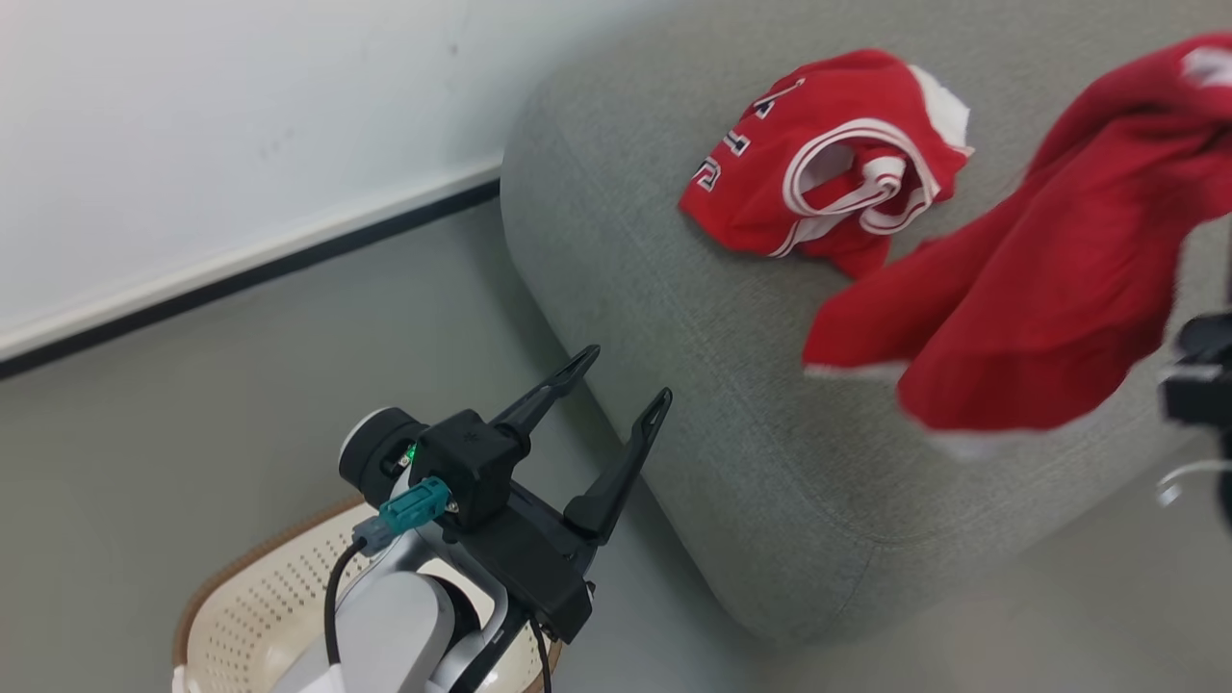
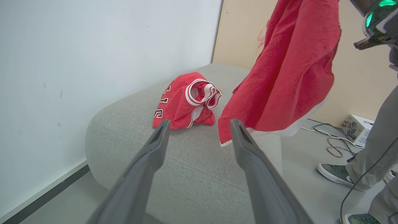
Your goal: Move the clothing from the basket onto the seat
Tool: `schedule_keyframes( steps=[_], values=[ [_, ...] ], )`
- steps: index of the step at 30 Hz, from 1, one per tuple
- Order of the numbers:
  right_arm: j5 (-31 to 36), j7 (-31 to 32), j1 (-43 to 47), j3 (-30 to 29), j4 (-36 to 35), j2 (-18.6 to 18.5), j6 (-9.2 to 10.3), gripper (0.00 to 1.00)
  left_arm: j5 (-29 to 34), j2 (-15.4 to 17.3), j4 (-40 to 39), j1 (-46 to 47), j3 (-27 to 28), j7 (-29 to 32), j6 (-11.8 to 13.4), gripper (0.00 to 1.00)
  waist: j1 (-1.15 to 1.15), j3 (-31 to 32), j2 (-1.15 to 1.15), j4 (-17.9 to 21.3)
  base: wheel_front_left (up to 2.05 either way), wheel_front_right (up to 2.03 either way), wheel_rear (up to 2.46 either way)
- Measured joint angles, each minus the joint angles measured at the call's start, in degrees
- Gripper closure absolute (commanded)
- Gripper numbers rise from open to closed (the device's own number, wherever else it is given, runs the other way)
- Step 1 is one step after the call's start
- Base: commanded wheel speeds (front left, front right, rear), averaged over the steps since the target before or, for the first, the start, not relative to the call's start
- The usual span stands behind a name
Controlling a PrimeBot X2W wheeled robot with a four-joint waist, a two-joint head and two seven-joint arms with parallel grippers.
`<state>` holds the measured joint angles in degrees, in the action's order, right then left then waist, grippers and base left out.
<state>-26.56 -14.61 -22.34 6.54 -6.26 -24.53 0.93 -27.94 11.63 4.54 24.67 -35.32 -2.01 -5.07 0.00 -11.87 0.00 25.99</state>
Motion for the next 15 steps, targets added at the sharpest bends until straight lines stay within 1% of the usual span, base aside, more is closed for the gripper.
schedule_keyframes(
  steps=[4,9,11,12,15],
  values=[
    [-1.72,0.54,-3.99,-2.61,4.89,-1.99,-0.65,1.0,0.29,0.57,-1.1,0.84,-0.18,0.91,-0.05,0.0,0.0,-2.16,0.0,-1.01,0.0,0.0,0.0],
    [-4.13,1.48,-9.17,-5.01,10.38,-3.24,-2.02,1.0,0.33,1.74,-2.68,1.83,-0.09,1.92,-0.07,0.0,0.01,-5.06,0.0,-2.56,0.0,0.0,0.0],
    [-4.9,1.86,-11.37,-6.17,12.98,-4.28,-2.4,1.0,0.37,2.22,-3.46,2.25,0.01,2.36,-0.08,0.0,0.01,-6.32,0.0,-3.23,0.0,0.0,0.0],
    [-5.55,2.02,-13.35,-7.02,15.75,-5.32,-2.55,1.0,0.37,2.55,-4.09,2.65,0.08,2.52,-0.36,0.0,0.01,-7.64,0.0,-3.94,0.0,0.0,0.0],
    [-5.64,2.45,-15.72,-7.69,19.65,-6.44,-2.98,1.0,0.38,2.8,-5.45,3.68,0.38,3.01,-0.47,0.0,0.01,-9.69,0.0,-5.06,0.0,0.0,0.0]
  ],
)
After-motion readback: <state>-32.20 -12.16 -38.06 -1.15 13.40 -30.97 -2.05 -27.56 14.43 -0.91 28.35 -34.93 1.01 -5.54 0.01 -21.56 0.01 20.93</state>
